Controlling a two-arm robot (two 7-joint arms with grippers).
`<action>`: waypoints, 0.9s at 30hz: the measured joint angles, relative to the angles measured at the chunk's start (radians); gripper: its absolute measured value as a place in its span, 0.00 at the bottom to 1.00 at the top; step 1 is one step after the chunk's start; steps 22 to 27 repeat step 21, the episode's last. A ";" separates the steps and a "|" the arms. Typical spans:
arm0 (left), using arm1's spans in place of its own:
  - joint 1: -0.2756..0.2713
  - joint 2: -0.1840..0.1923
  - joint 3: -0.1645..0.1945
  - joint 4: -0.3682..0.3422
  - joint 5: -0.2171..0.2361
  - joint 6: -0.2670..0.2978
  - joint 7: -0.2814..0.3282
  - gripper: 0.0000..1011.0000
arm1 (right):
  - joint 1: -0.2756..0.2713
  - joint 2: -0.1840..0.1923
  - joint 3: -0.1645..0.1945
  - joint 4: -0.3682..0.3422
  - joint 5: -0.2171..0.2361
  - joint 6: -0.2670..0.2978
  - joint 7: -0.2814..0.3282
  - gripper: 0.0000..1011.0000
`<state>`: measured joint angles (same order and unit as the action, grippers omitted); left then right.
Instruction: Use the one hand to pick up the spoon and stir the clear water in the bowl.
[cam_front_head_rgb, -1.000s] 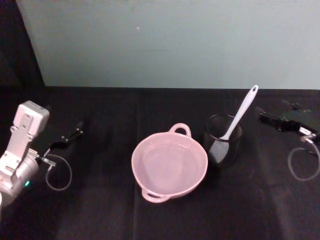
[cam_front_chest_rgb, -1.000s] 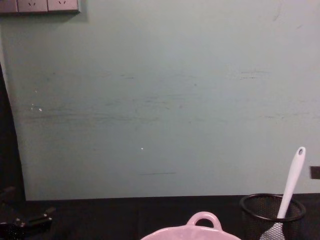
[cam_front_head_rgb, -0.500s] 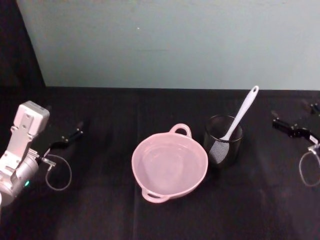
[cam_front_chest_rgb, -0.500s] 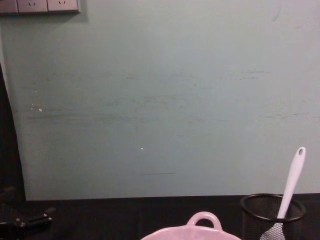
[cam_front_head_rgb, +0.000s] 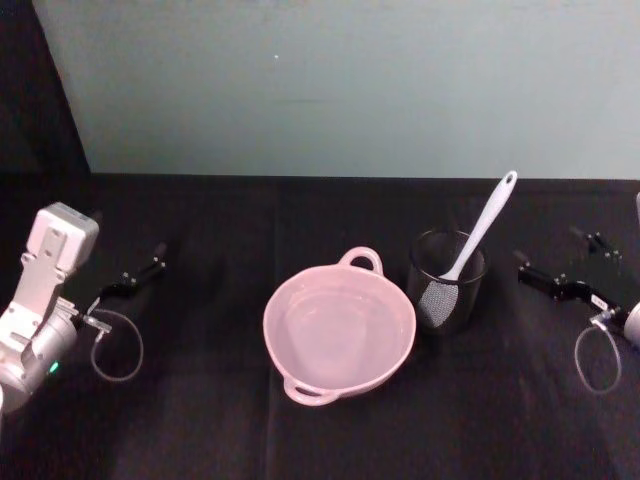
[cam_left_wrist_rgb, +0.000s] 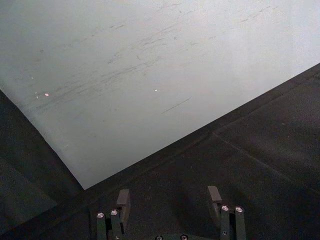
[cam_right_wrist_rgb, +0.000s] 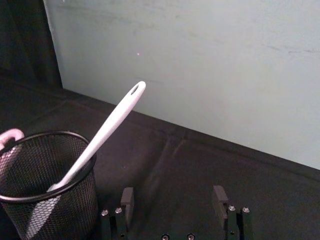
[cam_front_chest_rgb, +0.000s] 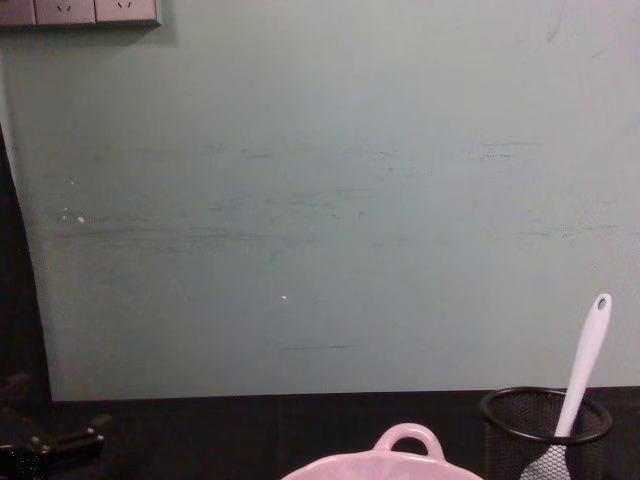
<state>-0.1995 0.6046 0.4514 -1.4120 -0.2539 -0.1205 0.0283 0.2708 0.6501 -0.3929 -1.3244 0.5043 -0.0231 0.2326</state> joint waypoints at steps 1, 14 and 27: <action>0.000 0.000 0.000 0.000 0.000 0.000 0.000 0.99 | 0.001 0.002 -0.001 -0.005 -0.007 0.014 -0.002 0.99; 0.000 0.000 0.000 0.000 0.000 0.000 0.000 0.99 | 0.000 0.003 0.000 -0.006 -0.005 0.010 -0.003 0.99; 0.000 0.000 0.000 0.000 0.000 0.000 0.000 0.99 | 0.000 0.004 0.000 -0.006 -0.002 0.008 -0.004 0.99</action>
